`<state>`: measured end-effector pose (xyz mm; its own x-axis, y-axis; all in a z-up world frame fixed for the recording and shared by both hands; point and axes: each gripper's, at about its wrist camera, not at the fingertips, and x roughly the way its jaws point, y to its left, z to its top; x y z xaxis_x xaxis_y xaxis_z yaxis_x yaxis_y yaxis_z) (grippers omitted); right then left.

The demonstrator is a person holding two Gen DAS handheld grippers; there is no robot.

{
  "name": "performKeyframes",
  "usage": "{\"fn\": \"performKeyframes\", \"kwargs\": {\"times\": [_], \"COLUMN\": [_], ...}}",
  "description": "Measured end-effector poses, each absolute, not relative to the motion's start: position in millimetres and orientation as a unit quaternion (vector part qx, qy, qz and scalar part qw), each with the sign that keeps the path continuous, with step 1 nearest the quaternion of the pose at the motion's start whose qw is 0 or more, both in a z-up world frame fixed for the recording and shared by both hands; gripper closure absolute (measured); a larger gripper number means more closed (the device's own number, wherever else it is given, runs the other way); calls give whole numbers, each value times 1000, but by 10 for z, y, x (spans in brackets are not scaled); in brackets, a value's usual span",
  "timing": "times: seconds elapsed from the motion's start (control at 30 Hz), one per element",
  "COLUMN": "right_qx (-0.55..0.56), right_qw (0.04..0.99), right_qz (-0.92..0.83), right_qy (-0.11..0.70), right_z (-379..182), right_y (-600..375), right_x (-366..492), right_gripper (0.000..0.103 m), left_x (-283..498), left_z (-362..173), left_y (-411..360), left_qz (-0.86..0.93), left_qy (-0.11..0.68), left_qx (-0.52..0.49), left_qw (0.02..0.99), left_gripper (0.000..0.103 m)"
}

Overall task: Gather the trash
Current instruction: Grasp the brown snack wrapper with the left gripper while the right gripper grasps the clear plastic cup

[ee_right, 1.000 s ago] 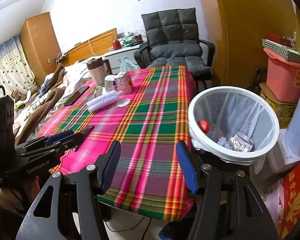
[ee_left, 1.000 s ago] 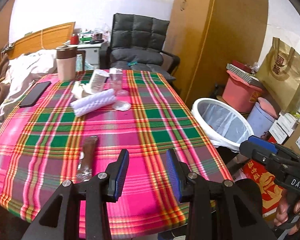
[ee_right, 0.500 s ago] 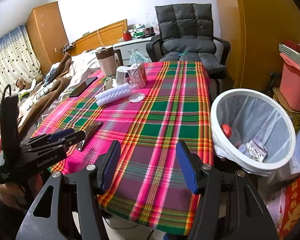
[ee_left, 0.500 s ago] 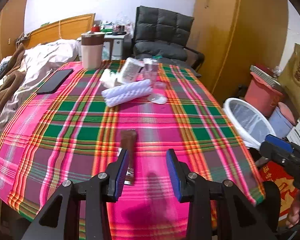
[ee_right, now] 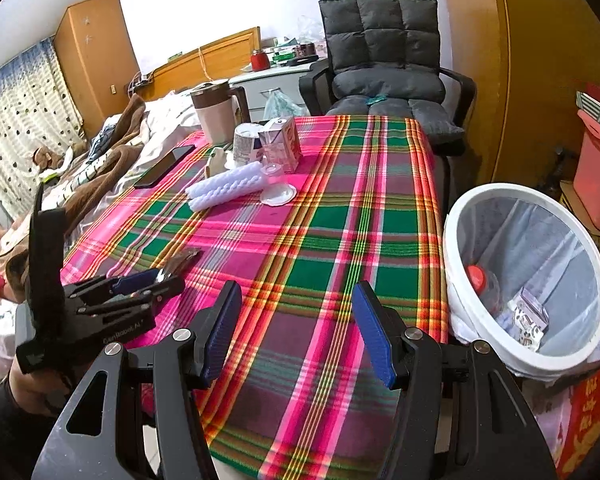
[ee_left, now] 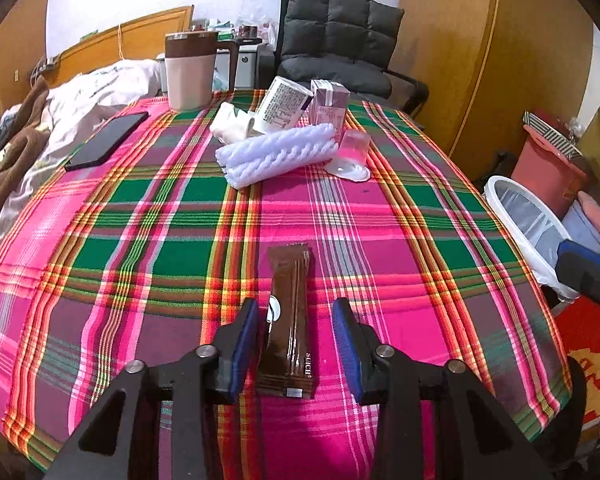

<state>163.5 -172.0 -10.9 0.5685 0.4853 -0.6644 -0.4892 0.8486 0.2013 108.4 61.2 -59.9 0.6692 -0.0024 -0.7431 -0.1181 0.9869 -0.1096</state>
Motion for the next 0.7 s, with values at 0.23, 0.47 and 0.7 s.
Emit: {"fn": "performKeyframes", "kwargs": {"times": [0.23,0.47,0.7], "right_qx": [-13,-28,-54], "right_qw": [883,877,870], "right_qz": [288,300,304], "right_qy": [370,373,385], "right_z": [-68,-66,-136], "right_y": [-1588,-1376,-1101], "right_x": [1801,2017,2392], "right_gripper": [44,47,51], "left_x": [1142,1262,1421], "left_z": [-552,-393,-331], "left_y": [713,817,986], "left_qz": [33,24,20], "left_qy": [401,379,366], "left_qx": [-80,-93,-113], "left_qw": [912,920,924], "left_gripper": [83,83,83]}}
